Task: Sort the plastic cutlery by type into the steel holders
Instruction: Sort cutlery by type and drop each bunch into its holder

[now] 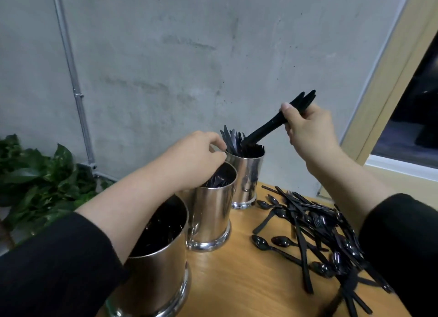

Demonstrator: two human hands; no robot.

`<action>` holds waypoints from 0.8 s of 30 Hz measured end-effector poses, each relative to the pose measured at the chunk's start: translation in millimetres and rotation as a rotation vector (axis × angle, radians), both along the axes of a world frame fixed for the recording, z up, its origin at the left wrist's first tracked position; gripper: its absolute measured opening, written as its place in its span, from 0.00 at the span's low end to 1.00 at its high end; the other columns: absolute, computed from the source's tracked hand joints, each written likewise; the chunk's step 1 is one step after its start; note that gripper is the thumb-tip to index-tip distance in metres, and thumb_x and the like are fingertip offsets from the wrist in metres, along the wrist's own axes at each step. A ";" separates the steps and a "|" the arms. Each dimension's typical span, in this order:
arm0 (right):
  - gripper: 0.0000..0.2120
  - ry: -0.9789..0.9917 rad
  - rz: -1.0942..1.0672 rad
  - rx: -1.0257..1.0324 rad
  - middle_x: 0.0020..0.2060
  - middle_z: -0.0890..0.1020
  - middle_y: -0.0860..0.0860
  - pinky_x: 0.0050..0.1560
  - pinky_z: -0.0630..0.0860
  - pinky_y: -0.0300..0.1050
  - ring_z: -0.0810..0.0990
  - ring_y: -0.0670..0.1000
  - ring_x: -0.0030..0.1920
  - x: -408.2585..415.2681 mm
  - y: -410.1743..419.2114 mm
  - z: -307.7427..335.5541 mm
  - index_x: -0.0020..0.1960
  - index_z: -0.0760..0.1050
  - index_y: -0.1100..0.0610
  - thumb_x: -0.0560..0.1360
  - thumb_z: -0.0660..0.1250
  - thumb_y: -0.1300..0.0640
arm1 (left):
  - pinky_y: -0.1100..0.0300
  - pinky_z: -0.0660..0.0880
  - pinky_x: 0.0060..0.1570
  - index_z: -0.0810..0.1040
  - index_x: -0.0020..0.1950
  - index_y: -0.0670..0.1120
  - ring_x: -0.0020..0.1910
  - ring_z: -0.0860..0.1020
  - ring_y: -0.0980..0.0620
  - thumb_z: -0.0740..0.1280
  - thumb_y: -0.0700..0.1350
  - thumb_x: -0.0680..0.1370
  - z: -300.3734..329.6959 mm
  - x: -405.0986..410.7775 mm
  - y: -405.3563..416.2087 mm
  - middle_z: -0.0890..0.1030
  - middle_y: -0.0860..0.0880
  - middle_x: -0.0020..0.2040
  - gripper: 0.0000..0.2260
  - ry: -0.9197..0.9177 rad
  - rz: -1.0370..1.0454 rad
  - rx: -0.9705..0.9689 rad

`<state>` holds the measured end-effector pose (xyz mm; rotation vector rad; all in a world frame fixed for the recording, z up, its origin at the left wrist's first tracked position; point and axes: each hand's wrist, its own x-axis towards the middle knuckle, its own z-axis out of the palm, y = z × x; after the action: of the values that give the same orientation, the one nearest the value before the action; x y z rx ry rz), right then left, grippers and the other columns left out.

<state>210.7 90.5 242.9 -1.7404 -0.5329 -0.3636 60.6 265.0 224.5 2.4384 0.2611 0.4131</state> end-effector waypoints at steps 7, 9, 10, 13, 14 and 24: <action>0.15 0.126 -0.082 -0.353 0.38 0.81 0.55 0.46 0.75 0.50 0.79 0.59 0.42 84.6 42.6 -30.6 0.49 0.79 0.60 0.80 0.67 0.47 | 0.58 0.69 0.42 0.78 0.62 0.54 0.43 0.74 0.55 0.62 0.46 0.82 14.8 31.3 -2.3 0.79 0.55 0.59 0.10 0.089 -0.036 0.186; 0.19 0.153 -0.085 -0.490 0.46 0.84 0.59 0.53 0.79 0.52 0.82 0.60 0.50 94.6 43.9 -43.4 0.54 0.80 0.62 0.77 0.70 0.45 | 0.58 0.69 0.42 0.79 0.62 0.54 0.43 0.75 0.55 0.62 0.47 0.82 19.0 35.6 -11.5 0.80 0.54 0.57 0.10 0.054 -0.048 0.209; 0.21 0.165 -0.072 -0.510 0.50 0.84 0.59 0.55 0.79 0.52 0.82 0.60 0.53 95.6 41.6 -48.2 0.58 0.80 0.62 0.77 0.71 0.45 | 0.58 0.70 0.42 0.79 0.62 0.54 0.44 0.76 0.54 0.62 0.47 0.83 20.0 37.6 -17.8 0.80 0.54 0.57 0.10 0.034 -0.055 0.216; 0.33 0.179 -0.014 -0.566 0.61 0.81 0.58 0.61 0.76 0.53 0.79 0.59 0.61 92.3 30.9 -55.8 0.73 0.70 0.58 0.75 0.72 0.42 | 0.59 0.71 0.39 0.79 0.60 0.55 0.45 0.77 0.56 0.62 0.47 0.82 19.4 41.9 -36.6 0.80 0.55 0.53 0.10 -0.010 -0.074 0.220; 0.34 0.159 -0.014 -0.571 0.62 0.81 0.57 0.60 0.76 0.51 0.79 0.59 0.61 90.4 24.8 -57.8 0.75 0.68 0.57 0.75 0.71 0.41 | 0.60 0.71 0.39 0.79 0.59 0.55 0.45 0.77 0.57 0.62 0.46 0.82 18.5 42.2 -42.9 0.80 0.55 0.51 0.10 -0.013 -0.080 0.220; 0.09 0.008 -0.089 -0.714 0.47 0.83 0.43 0.50 0.75 0.43 0.80 0.46 0.49 -21.0 -147.9 -144.0 0.54 0.82 0.49 0.80 0.66 0.47 | 0.63 0.75 0.43 0.81 0.61 0.53 0.43 0.80 0.56 0.61 0.45 0.84 -63.4 40.0 -135.2 0.83 0.54 0.55 0.11 0.003 -0.101 0.040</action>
<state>189.7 -57.3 99.0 -2.4577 -0.6257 -0.2382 100.5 129.8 161.1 2.4790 0.1315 0.3743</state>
